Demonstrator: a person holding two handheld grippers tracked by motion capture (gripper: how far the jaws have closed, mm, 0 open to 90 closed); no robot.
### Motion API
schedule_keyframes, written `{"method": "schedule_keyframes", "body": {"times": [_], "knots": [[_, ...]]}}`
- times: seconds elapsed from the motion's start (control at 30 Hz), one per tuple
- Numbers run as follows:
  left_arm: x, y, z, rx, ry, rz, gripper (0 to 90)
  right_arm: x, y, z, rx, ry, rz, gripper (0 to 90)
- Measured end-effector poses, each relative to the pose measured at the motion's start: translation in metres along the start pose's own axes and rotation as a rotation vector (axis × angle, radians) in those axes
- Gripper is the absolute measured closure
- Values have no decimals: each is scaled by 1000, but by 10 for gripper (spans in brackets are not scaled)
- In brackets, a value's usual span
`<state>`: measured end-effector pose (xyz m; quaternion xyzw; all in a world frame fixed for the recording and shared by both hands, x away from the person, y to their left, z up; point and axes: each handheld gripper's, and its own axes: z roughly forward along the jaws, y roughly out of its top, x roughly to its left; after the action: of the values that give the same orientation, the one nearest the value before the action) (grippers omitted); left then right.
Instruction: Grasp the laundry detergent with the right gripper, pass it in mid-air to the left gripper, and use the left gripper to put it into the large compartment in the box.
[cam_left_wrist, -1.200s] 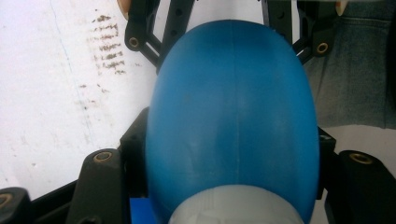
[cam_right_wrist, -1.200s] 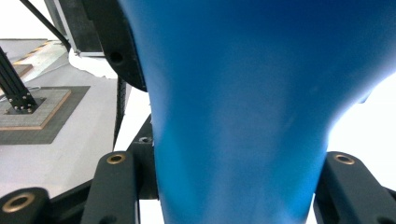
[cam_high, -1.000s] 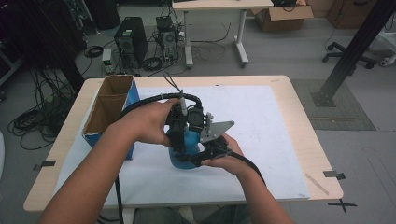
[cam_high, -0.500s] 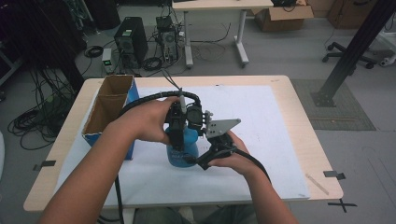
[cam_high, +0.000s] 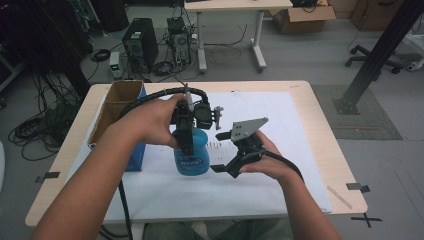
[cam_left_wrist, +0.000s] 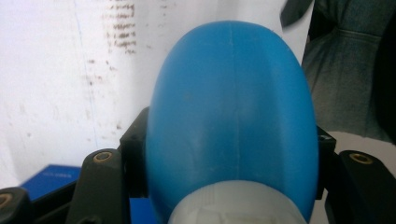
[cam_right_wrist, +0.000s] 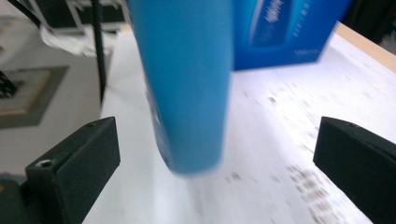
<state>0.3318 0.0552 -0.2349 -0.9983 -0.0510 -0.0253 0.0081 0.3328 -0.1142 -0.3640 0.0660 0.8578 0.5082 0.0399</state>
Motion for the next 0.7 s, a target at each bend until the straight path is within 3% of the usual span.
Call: {"method": "schedule_keyframes", "body": {"times": [0.1,0.23,0.33,0.43,0.7], "knots": [[3,-3,-5,5,1,-37,390,-6,3,-15,56,-30,18,9],[11,-9,-12,10,-5,-126,390,-14,4,-35,131,-83,17,10],[21,-15,-17,-4,-30,-247,389,-18,4,-47,180,-115,2,12],[29,-20,-21,-7,-38,-338,390,-21,4,-57,238,-148,-27,17],[42,-31,-33,5,-21,-494,390,-29,5,-69,386,-179,-36,23]]}}
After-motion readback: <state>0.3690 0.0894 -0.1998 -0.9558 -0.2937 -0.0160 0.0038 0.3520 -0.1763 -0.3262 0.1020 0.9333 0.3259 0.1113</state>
